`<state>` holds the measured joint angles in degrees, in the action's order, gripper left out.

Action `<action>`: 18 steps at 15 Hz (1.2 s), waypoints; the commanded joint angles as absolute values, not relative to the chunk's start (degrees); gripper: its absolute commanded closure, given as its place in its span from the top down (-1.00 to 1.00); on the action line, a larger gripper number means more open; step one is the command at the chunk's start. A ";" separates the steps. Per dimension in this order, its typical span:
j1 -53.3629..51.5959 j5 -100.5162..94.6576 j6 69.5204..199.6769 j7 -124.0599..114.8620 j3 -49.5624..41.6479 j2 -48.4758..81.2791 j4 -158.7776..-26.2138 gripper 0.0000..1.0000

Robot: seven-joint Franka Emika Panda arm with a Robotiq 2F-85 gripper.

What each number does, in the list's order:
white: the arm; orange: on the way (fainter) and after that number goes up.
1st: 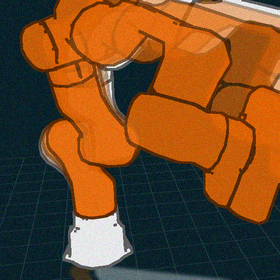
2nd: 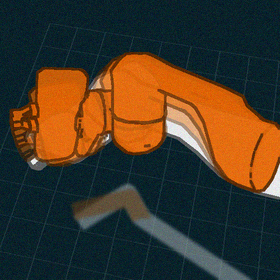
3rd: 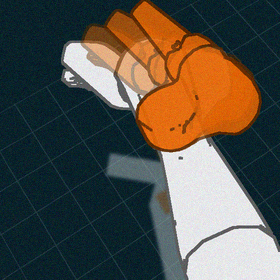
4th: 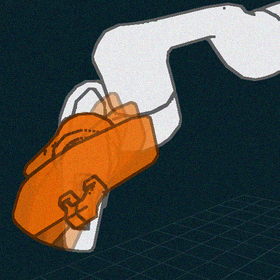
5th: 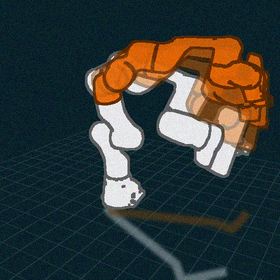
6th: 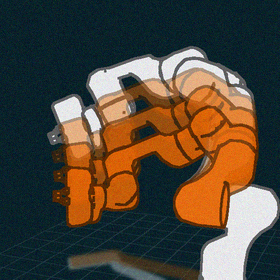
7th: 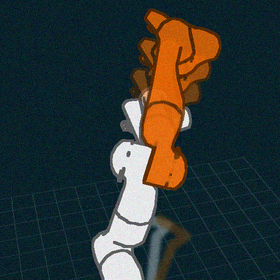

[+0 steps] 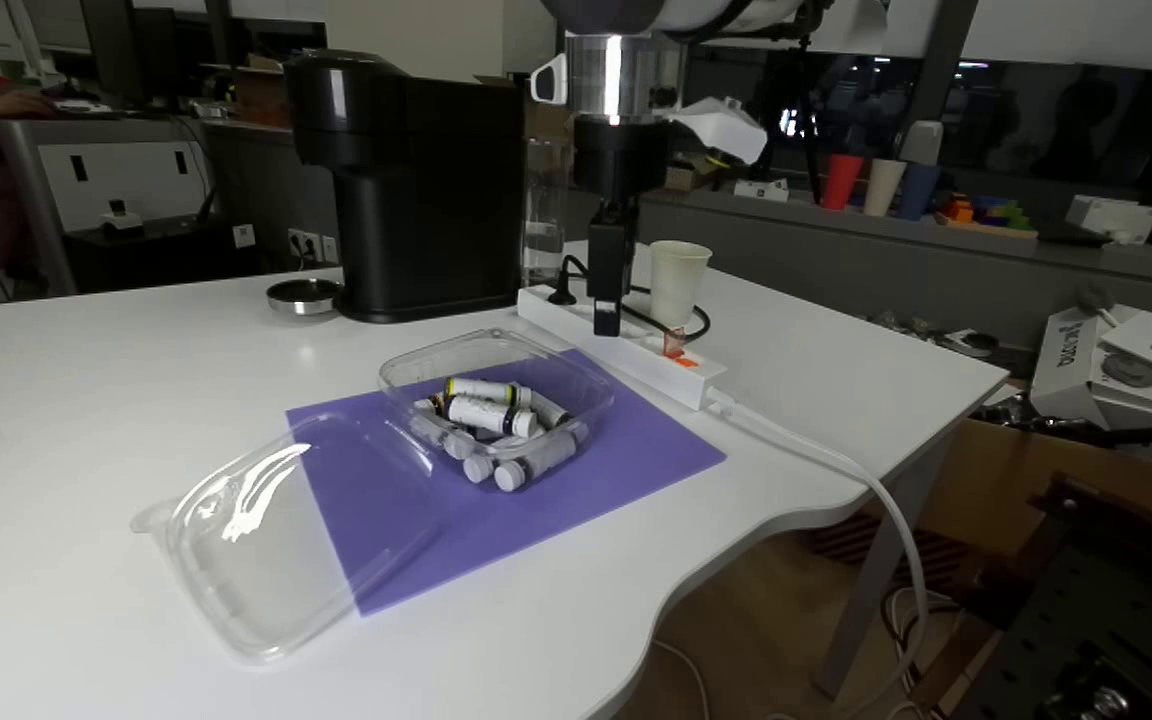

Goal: Turn off the switch on the extension cord then close the clear container

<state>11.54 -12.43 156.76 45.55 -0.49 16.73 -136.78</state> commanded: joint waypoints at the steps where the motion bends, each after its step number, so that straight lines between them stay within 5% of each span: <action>1: 7.54 -17.67 165.08 44.72 -0.63 14.88 -144.31 1.00; 16: 3.55 -18.33 171.28 44.60 3.18 14.74 -149.46 1.00; 18: -1.52 -24.01 172.27 42.13 -1.81 15.02 -148.97 1.00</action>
